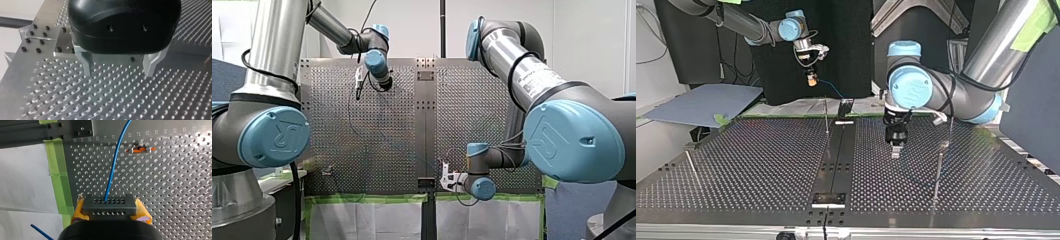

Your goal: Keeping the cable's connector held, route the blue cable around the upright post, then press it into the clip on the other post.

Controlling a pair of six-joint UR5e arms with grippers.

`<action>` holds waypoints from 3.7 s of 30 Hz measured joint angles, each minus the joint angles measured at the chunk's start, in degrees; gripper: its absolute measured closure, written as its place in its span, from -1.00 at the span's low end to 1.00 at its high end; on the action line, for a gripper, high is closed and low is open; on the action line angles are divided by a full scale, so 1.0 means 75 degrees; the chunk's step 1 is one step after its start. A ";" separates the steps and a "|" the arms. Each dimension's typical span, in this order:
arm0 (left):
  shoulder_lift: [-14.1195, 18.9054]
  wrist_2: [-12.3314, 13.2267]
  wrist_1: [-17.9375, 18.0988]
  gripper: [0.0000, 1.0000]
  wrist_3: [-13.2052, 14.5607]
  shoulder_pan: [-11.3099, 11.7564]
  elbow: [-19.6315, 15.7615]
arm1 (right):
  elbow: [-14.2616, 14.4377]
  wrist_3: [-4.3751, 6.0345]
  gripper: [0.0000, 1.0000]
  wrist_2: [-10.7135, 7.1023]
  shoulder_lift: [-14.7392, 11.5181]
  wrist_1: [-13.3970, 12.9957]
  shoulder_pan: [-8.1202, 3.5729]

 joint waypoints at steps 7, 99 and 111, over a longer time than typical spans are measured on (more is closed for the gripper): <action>-0.0197 -0.0157 0.0437 -0.98 0.0114 0.0020 0.0008 | -0.0001 0.0000 1.00 -0.0002 0.0001 -0.0013 0.0001; -0.3144 -0.3228 0.0793 -0.98 0.3960 -0.0070 0.0948 | -0.0001 0.0059 1.00 -0.0050 -0.0001 -0.0081 0.0000; -0.3862 -0.2892 0.0828 -0.98 0.3463 -0.0301 0.0949 | 0.0000 0.0058 1.00 -0.0054 0.0001 -0.0080 0.0000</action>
